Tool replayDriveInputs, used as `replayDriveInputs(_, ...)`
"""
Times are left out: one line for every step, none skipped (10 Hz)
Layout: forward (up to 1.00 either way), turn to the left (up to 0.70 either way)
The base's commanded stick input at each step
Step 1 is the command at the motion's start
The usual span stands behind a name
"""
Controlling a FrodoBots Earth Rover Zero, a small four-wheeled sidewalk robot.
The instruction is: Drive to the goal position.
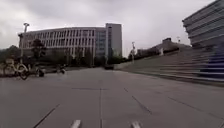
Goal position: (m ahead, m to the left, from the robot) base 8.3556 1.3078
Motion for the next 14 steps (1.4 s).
replayDriveInputs(0.70,0.00)
replayDriveInputs(0.70,0.00)
replayDriveInputs(0.70,0.00)
replayDriveInputs(0.70,0.00)
replayDriveInputs(0.70,0.00)
replayDriveInputs(0.70,0.00)
replayDriveInputs(0.70,0.00)
replayDriveInputs(0.70,0.00)
replayDriveInputs(0.70,0.00)
replayDriveInputs(0.70,0.00)
replayDriveInputs(0.70,0.00)
replayDriveInputs(0.70,0.00)
replayDriveInputs(0.70,0.00)
replayDriveInputs(0.70,0.00)
